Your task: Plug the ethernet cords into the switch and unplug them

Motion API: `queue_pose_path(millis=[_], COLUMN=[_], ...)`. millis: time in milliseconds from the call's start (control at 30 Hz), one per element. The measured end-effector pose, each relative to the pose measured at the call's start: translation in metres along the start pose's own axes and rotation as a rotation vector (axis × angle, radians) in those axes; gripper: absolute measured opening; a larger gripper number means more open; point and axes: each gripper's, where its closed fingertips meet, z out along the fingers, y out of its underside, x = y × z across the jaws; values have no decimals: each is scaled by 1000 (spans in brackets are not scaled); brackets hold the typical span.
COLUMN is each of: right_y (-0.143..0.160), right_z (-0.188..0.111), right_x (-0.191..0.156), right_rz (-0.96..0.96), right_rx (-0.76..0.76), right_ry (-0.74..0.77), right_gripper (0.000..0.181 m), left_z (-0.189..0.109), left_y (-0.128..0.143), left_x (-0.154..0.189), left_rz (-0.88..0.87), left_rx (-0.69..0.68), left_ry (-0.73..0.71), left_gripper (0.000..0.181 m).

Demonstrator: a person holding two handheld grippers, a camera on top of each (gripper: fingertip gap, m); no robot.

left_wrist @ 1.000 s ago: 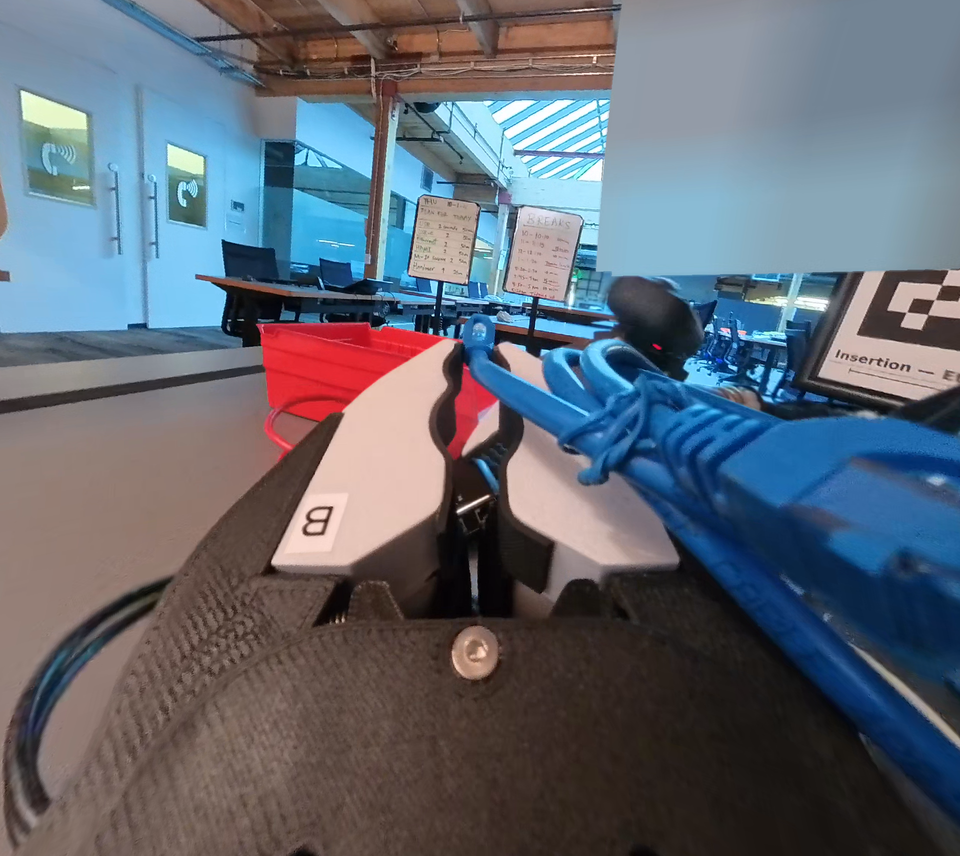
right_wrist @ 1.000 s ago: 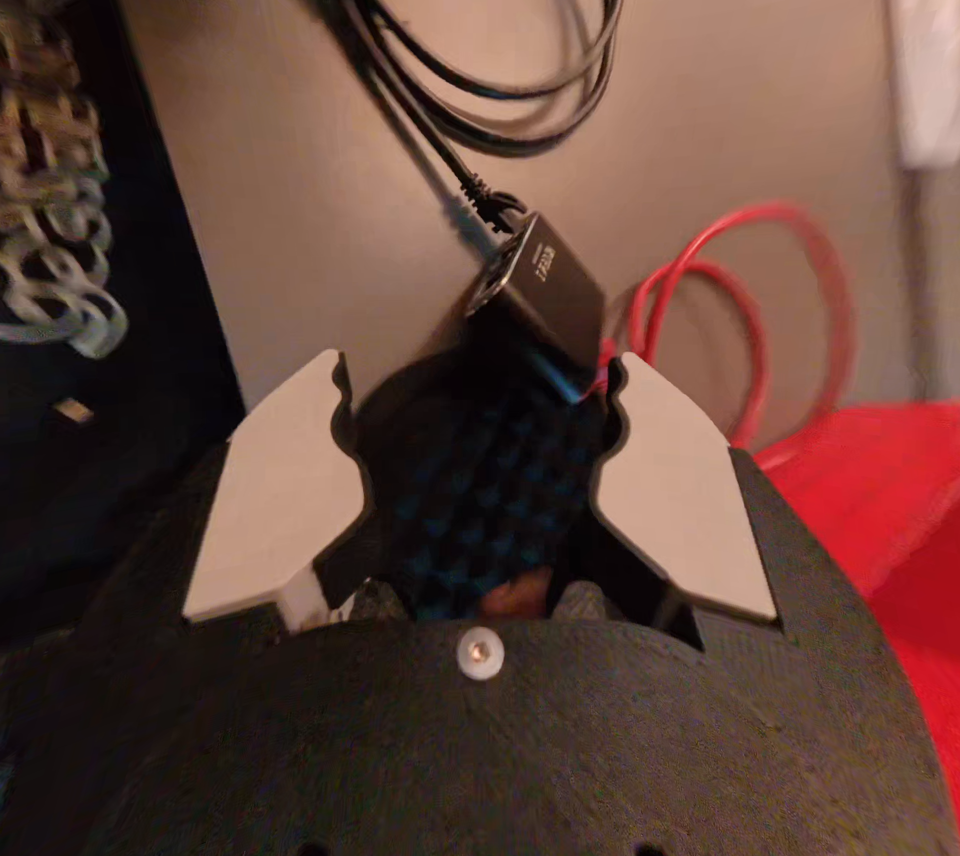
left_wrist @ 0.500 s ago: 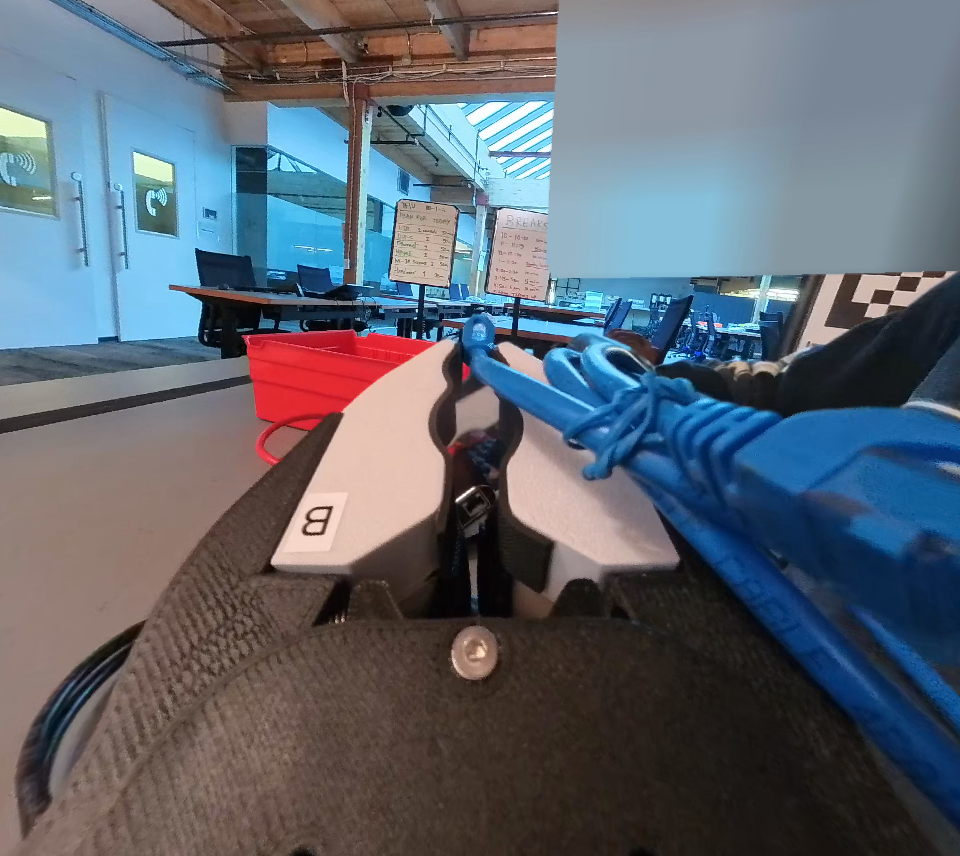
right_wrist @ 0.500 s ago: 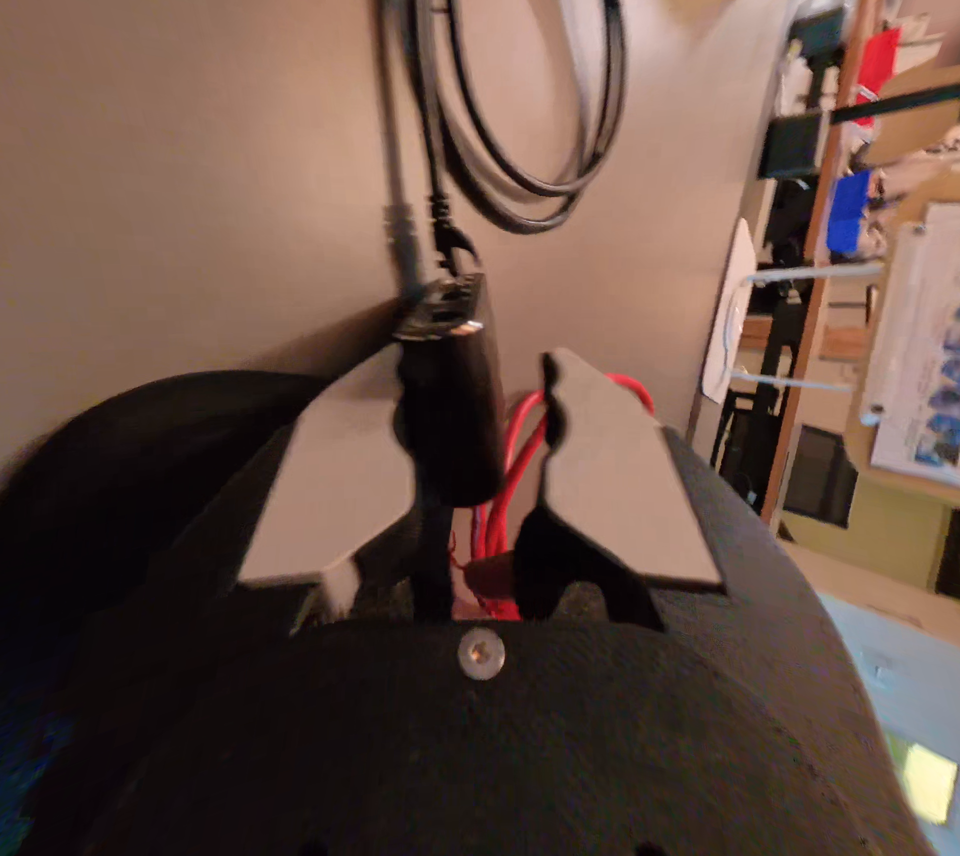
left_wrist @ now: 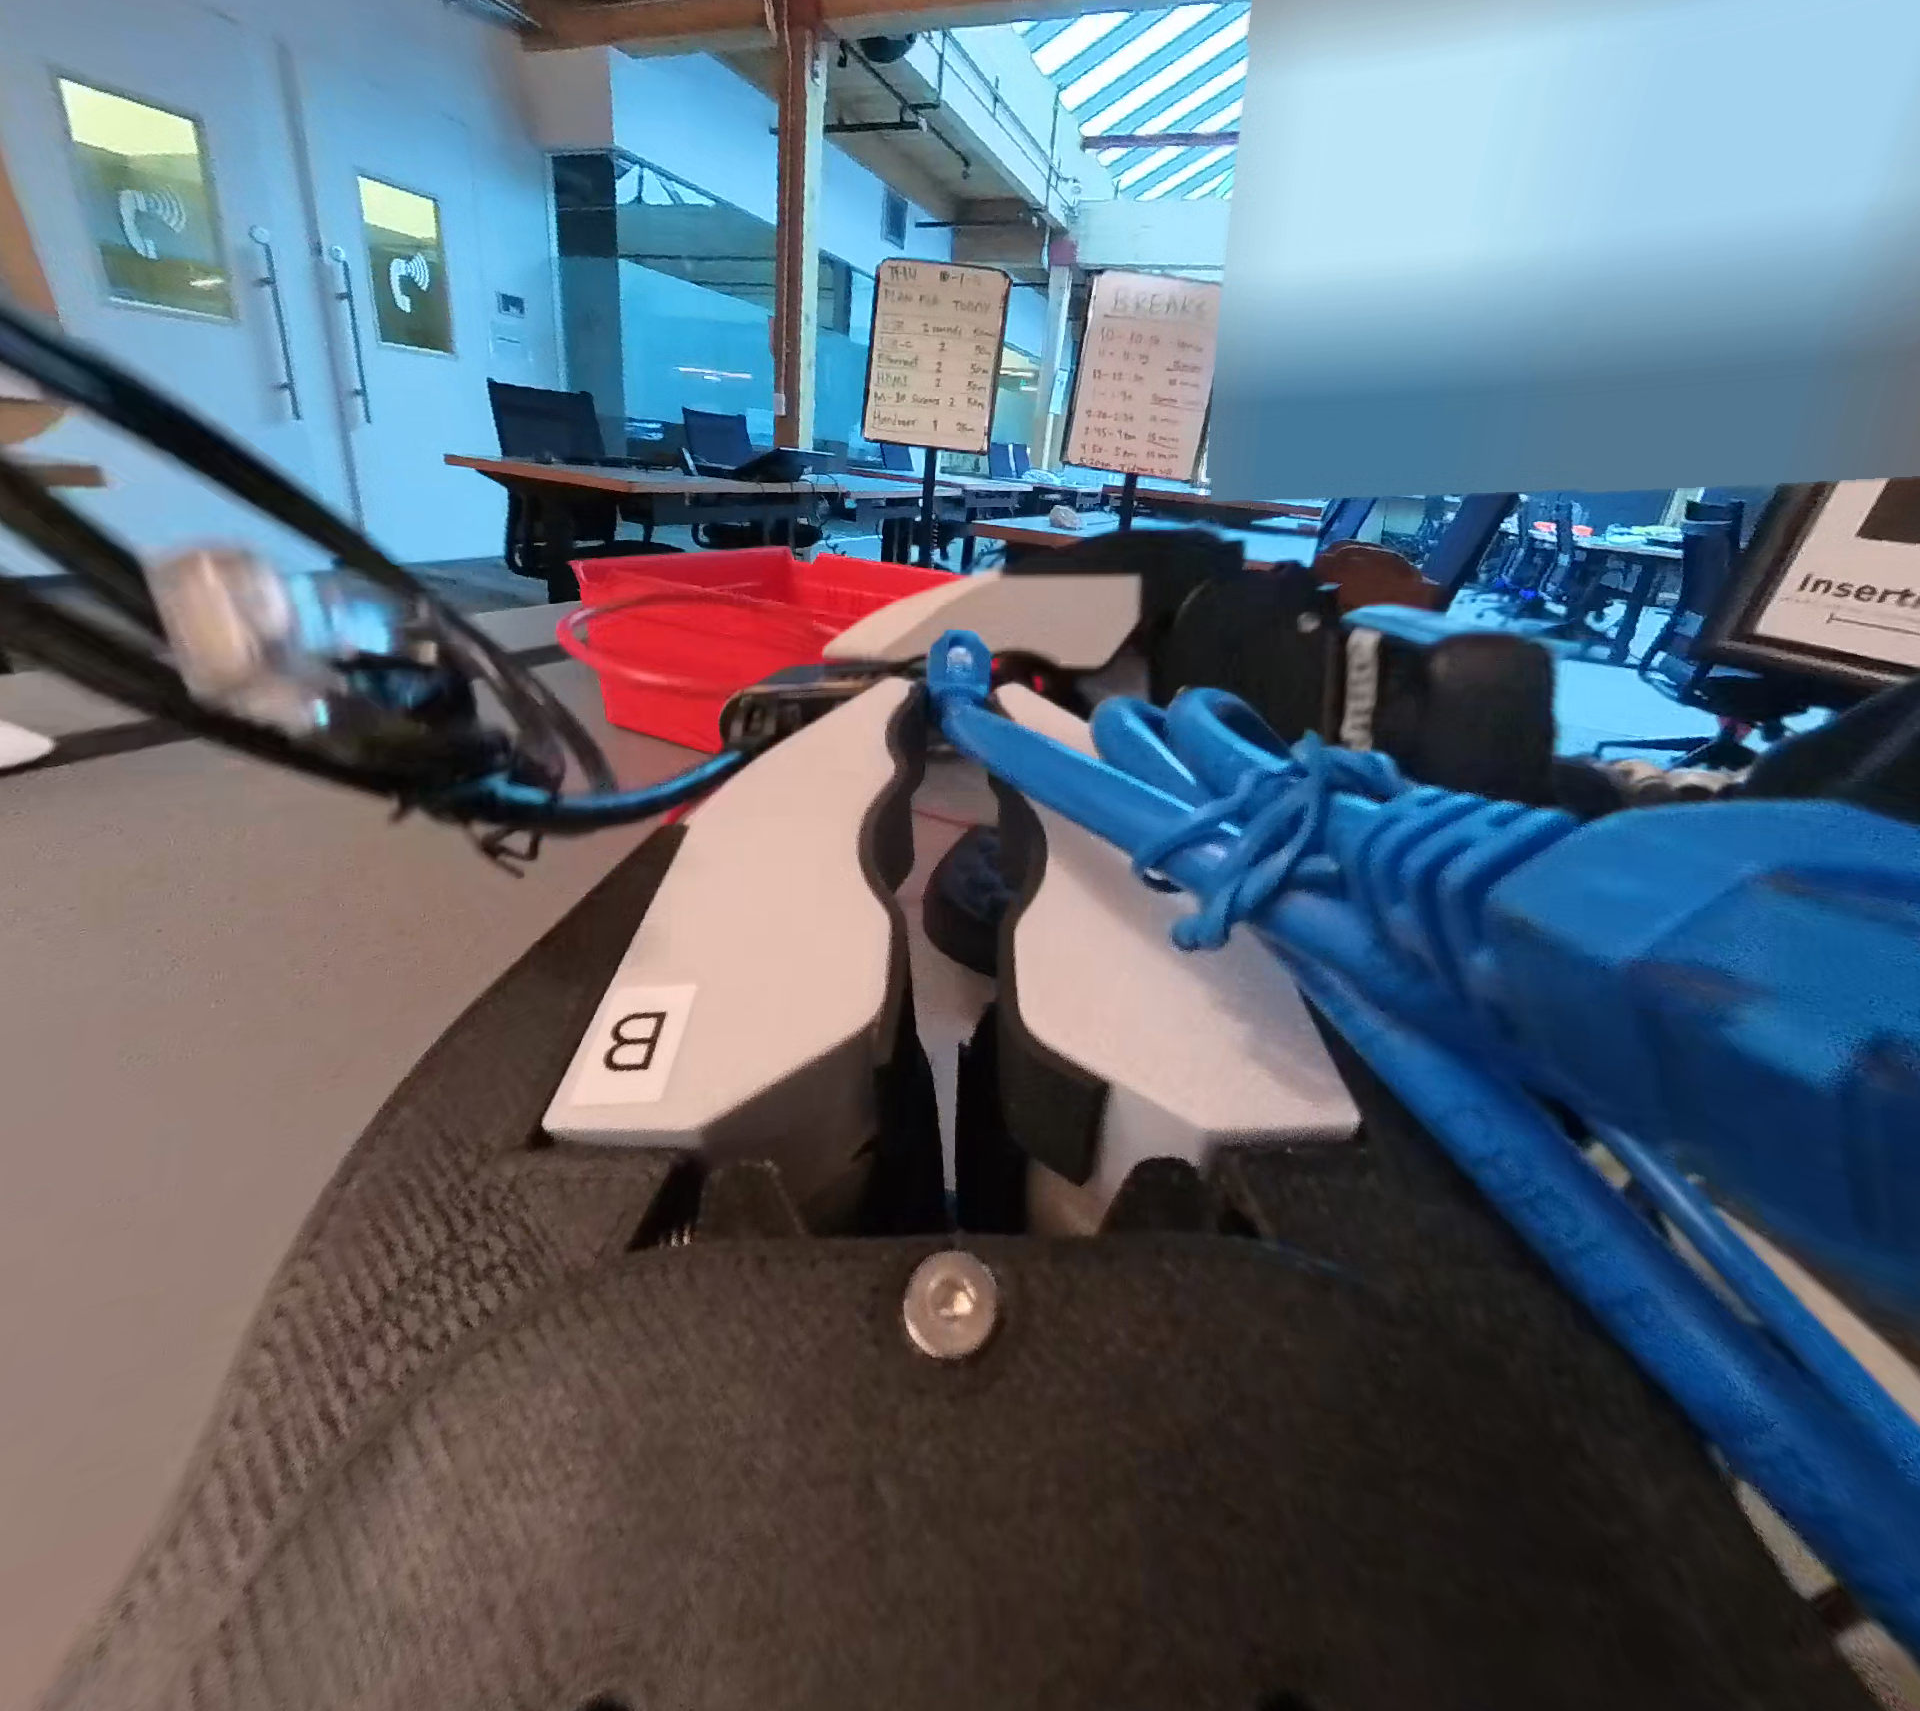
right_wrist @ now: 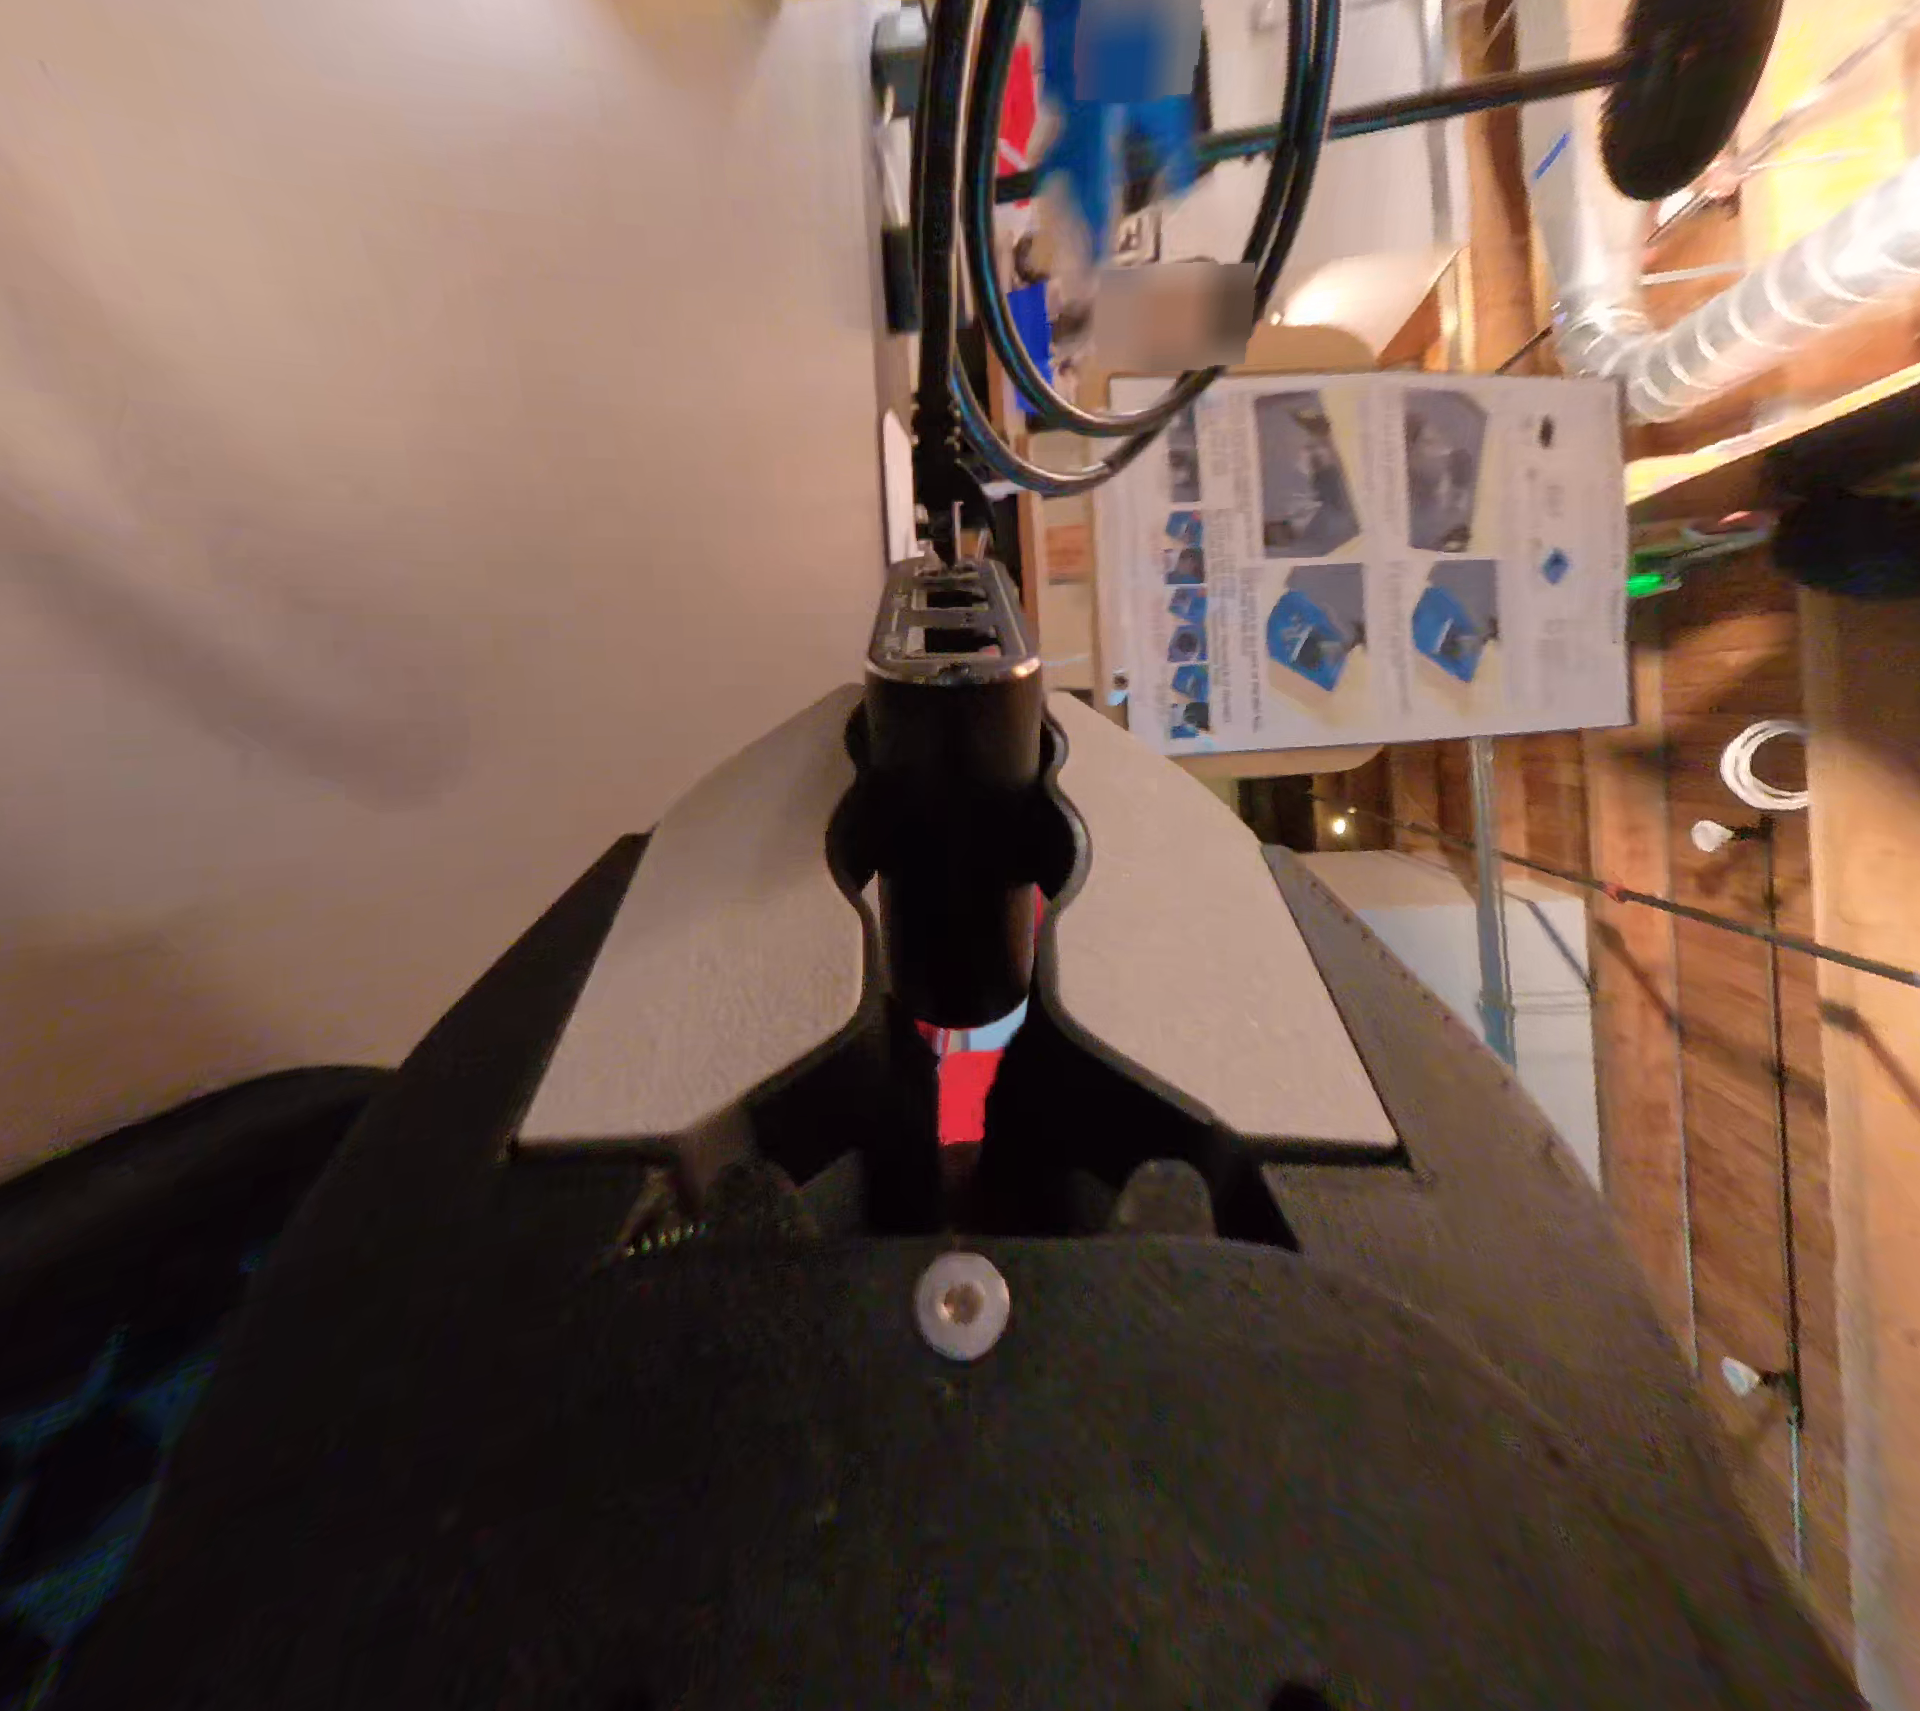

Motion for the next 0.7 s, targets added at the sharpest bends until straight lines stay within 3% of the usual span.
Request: queue_pose_path(millis=[233,500,700], right_y=[-30,-38,-43], right_z=[-10,-14,-18], right_x=[10,14,18], right_rz=[-96,-143,-119], right_rx=[69,88,128], right_ry=[33,73,97], right_gripper=[26,26,26], left_z=[1,-1,-2], left_y=[12,5,4], left_x=[-5,-4,-1], left_rz=[76,0,66], left_rx=[-33,72,79], left_ry=[-2,10,23], left_gripper=[10,10,9])
